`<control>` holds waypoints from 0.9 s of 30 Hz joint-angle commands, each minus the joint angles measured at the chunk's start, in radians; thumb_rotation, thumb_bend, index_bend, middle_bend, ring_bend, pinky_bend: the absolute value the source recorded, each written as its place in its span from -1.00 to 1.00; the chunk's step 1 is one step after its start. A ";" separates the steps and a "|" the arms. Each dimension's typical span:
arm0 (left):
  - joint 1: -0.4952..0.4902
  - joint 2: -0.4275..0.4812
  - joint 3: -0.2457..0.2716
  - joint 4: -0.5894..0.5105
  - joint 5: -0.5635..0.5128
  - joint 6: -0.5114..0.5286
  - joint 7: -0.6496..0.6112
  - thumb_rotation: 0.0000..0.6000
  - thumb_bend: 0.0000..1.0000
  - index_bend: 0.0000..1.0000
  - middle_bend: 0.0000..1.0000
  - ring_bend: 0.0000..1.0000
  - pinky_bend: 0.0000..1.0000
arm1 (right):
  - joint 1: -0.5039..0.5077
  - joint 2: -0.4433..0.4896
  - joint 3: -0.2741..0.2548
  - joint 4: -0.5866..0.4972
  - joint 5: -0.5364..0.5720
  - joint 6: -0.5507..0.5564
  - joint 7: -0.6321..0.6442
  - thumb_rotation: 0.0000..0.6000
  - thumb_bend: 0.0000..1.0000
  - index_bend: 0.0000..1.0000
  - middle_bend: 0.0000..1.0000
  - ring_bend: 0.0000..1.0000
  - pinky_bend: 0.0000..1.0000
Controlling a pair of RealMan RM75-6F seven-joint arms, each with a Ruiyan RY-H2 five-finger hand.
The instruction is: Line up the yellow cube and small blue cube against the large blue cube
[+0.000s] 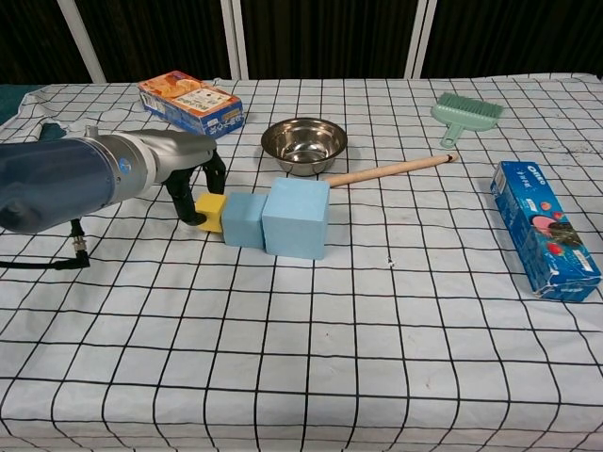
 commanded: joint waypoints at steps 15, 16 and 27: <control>-0.006 -0.021 -0.015 0.015 0.000 -0.005 -0.004 1.00 -0.28 -0.06 -0.47 -1.00 -1.00 | 0.000 0.001 -0.001 0.000 -0.001 -0.002 0.002 1.00 -0.62 -0.80 -0.90 -0.62 -0.76; -0.007 -0.021 -0.014 0.015 -0.001 -0.004 -0.002 1.00 -0.28 -0.06 -0.47 -1.00 -1.00 | 0.000 0.001 -0.001 0.000 -0.001 -0.002 0.002 1.00 -0.62 -0.80 -0.90 -0.62 -0.76; -0.008 -0.027 -0.017 0.019 0.000 -0.007 0.001 1.00 -0.28 -0.08 -0.47 -1.00 -1.00 | 0.000 0.001 -0.001 0.000 0.000 -0.002 0.002 1.00 -0.62 -0.80 -0.90 -0.62 -0.76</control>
